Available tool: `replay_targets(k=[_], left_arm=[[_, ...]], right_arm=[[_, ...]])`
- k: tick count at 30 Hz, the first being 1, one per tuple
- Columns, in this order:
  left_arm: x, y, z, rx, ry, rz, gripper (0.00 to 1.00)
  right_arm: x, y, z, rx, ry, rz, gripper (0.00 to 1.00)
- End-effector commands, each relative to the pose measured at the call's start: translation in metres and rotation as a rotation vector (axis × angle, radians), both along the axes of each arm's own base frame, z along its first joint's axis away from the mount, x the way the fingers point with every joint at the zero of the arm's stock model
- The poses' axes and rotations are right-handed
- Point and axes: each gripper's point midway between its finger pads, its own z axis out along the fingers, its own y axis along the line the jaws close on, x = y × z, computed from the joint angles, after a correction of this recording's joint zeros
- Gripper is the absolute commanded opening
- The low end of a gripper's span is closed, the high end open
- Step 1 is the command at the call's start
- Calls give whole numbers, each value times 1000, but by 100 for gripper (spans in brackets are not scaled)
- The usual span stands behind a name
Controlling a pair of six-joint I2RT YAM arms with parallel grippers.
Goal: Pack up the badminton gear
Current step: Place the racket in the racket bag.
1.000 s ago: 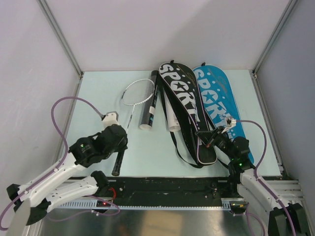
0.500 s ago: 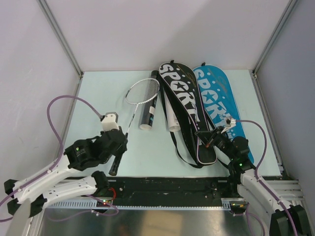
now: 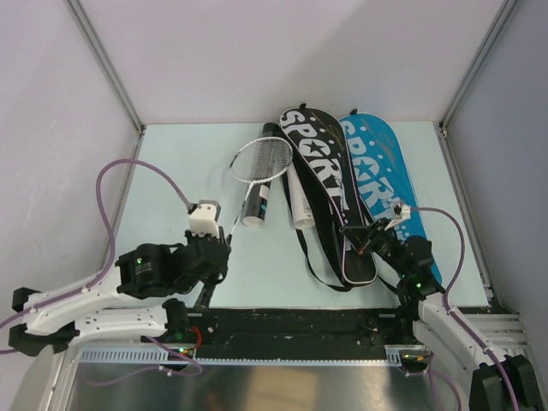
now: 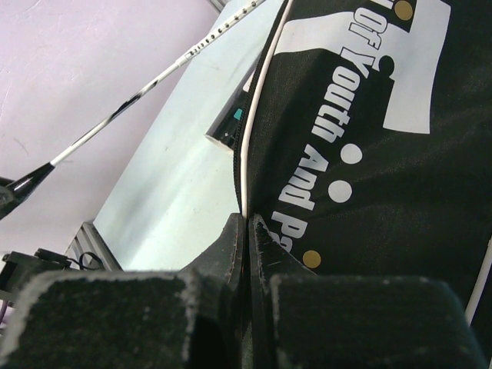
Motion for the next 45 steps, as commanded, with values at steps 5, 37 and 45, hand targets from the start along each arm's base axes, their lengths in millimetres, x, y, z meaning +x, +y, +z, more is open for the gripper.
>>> replay_targets(k=[5, 37, 45], left_arm=[[-8, -34, 27, -67, -90, -60, 0], [44, -238, 23, -140, -79, -133, 0], [78, -251, 0, -185, -163, -2, 0]], right_arm=[[8, 1, 44, 28, -122, -14, 0], [-17, 33, 40, 18, -127, 124, 0], [-16, 33, 39, 44, -97, 115, 0]])
